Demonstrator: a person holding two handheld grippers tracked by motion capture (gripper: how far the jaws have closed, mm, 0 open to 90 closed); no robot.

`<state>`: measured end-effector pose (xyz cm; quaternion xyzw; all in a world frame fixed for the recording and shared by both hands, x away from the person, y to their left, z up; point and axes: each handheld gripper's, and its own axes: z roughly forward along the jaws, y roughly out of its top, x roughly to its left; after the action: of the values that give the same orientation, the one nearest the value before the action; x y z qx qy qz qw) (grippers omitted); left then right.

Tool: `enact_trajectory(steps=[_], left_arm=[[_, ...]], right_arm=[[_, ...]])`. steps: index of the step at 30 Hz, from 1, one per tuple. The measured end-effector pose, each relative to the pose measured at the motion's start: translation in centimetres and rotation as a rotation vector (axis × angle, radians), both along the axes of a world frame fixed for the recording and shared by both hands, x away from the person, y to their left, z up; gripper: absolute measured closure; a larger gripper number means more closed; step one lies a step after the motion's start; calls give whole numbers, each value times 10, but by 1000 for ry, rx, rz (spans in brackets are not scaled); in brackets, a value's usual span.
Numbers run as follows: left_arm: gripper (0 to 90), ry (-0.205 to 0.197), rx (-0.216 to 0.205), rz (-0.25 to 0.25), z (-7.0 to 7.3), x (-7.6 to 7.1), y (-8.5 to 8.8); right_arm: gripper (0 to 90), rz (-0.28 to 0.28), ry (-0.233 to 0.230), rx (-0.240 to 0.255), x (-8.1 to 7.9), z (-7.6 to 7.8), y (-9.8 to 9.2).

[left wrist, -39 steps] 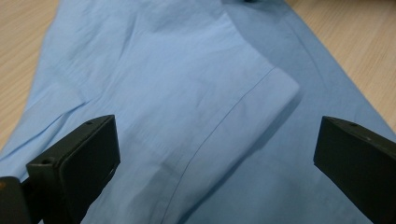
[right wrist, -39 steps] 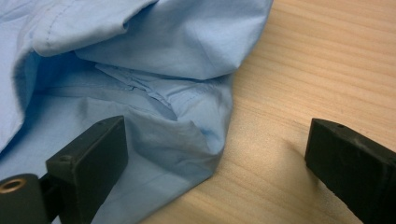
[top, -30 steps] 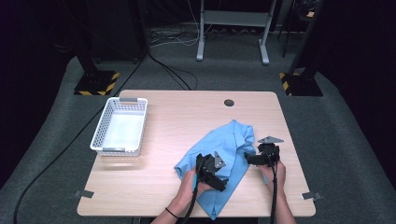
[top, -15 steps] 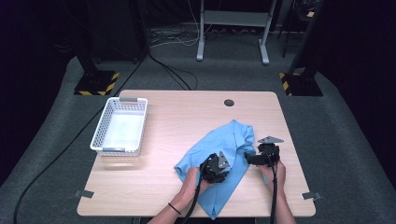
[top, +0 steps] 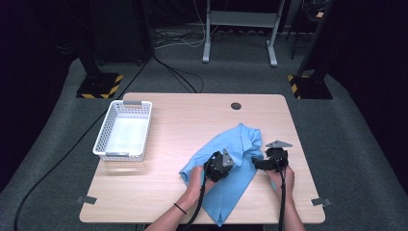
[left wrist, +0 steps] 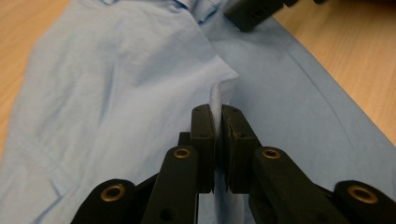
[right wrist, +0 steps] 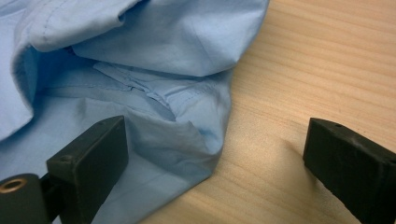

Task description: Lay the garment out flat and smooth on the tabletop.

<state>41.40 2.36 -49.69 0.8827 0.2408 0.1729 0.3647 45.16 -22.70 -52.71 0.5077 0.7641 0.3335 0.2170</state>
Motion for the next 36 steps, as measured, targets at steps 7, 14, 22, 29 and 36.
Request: enact_trajectory(steps=[7, 14, 22, 29, 36], left_arm=[[838, -23, -59, 63, 15, 18, 18], [839, -54, -78, 132, 25, 34, 36], [838, -85, -100, 217, 36, 55, 60], [836, -116, -79, 275, 42, 71, 75], [833, -121, -50, 332, 41, 86, 90]], right_arm=[[58, 0, 0, -2, 0, 0, 0], [58, -1, 0, -2, 0, 0, 0], [58, -3, 0, -1, 0, 0, 0], [58, -4, 0, -1, 0, 0, 0], [58, -4, 0, -1, 0, 0, 0]])
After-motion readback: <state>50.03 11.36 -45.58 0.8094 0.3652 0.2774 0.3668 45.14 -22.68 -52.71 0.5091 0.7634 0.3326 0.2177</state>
